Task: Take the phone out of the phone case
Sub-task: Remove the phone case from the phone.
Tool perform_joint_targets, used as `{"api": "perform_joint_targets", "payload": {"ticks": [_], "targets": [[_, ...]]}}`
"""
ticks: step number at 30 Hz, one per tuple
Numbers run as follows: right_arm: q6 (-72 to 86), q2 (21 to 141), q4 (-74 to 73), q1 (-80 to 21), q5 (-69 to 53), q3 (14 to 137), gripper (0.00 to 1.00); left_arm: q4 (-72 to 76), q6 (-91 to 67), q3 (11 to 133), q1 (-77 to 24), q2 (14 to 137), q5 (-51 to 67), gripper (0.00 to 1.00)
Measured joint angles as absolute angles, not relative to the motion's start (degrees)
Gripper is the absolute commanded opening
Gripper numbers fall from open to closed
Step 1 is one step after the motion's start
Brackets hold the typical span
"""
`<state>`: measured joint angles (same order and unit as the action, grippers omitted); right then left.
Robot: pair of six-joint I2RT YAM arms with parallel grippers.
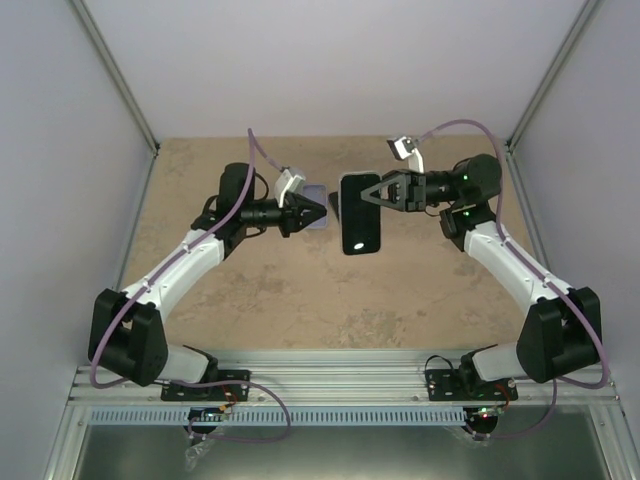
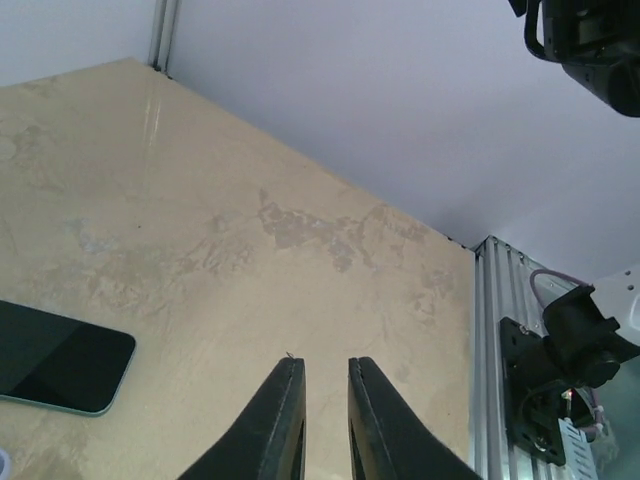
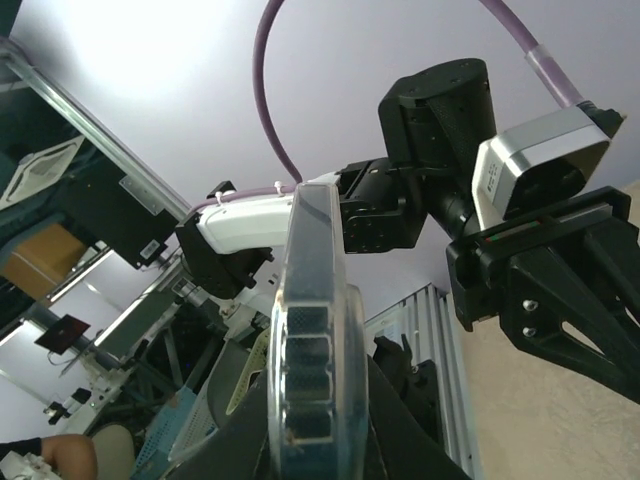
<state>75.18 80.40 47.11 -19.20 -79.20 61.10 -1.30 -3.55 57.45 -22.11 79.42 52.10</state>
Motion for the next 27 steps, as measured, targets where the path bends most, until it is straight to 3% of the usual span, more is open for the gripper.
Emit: {"api": "perform_joint_targets", "payload": {"ticks": [4, 9, 17, 27], "targets": [[74.7, 80.4, 46.46, -19.11, -79.35, 61.12, 0.0, 0.23, -5.13, 57.39, -22.13, 79.37, 54.57, 0.37], [71.7, 80.4, 42.02, -18.24, -78.98, 61.17, 0.01, 2.22, -8.67, 56.14, -22.13, 77.62, 61.12, 0.48], [71.24, 81.65, 40.62, -16.29, -76.07, 61.23, 0.01, 5.93, -14.74, 55.0, -23.31, 75.4, 65.1, 0.55], [71.22, 82.35, 40.23, -16.29, -74.98, 61.23, 0.0, 9.19, -19.64, 55.07, -27.05, 75.42, 65.71, 0.53]]}}
